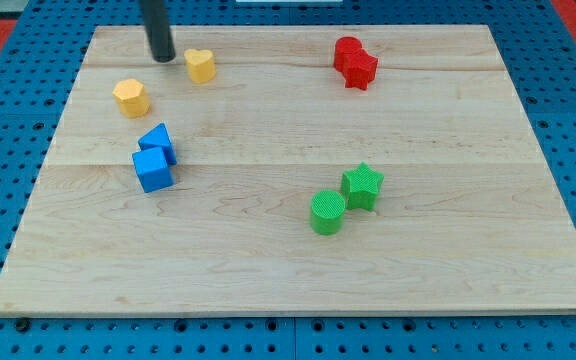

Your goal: Slide the yellow heart to the top left of the green circle

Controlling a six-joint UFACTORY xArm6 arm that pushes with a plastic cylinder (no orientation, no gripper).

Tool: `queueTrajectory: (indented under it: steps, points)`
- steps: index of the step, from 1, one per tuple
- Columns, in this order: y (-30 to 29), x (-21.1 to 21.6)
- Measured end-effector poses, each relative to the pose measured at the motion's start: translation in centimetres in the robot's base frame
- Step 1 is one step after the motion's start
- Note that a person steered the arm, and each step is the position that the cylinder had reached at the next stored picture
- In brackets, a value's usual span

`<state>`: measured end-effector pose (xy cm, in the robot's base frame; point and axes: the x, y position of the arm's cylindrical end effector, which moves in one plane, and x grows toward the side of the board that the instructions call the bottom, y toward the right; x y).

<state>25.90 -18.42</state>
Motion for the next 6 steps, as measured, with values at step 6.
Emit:
queueTrajectory:
  steps: [6]
  points:
    - [15.6, 15.6]
